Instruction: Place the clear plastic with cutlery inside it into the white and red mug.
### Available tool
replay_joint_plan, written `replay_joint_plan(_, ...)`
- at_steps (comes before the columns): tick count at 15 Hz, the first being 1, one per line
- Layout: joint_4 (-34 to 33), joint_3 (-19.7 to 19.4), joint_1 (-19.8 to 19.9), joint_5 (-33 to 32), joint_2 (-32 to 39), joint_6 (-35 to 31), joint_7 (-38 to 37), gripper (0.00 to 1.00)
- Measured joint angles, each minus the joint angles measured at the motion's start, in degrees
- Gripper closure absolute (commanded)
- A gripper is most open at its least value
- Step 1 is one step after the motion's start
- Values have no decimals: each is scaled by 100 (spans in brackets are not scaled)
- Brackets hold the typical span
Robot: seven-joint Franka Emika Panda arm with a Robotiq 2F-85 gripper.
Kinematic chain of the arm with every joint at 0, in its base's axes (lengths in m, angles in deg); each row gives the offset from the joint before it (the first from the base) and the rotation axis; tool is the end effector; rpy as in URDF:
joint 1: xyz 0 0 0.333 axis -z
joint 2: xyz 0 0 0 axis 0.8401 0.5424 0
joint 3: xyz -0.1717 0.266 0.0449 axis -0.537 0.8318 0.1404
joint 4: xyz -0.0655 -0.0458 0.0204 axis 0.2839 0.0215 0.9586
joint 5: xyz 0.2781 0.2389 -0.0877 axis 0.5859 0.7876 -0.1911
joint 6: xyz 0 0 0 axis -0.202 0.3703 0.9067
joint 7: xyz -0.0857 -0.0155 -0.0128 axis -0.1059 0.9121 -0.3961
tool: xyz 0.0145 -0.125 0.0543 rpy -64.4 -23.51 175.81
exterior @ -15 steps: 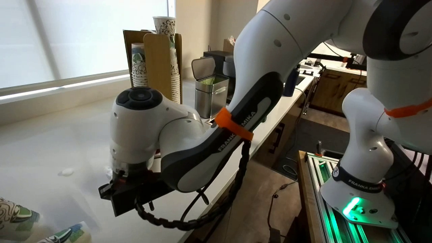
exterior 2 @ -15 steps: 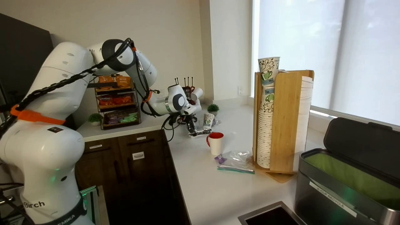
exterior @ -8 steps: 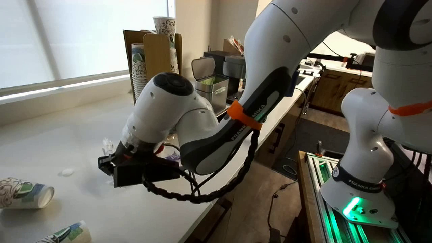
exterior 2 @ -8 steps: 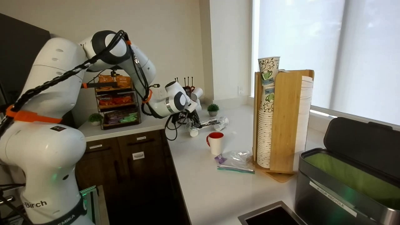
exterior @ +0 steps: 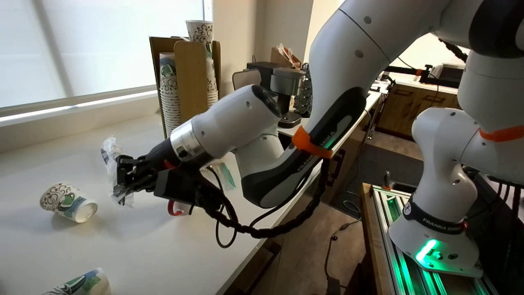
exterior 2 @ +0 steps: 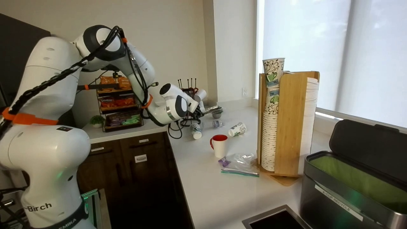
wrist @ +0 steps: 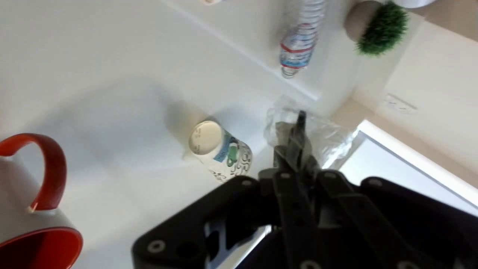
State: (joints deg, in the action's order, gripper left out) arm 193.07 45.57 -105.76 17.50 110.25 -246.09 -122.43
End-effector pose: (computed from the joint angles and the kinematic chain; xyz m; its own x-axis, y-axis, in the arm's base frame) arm 0.5811 0.2709 0.3130 0.5727 -0.7057 0.4171 -0.2823 -0.6475 -0.7078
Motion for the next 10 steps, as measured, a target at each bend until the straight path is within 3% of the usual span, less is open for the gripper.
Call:
replay_joint_plan(2,293,-3,34,52,-48,-976,-39,98)
replay_joint_plan(4,526,-121,-13,332,-52,-1369,39,98)
replay_joint_plan(7,850,-654,-453,1172,-41,-966,698,98)
replay_joint_plan(10,1183,-1424,-1292,2267,93,-502,1508,98)
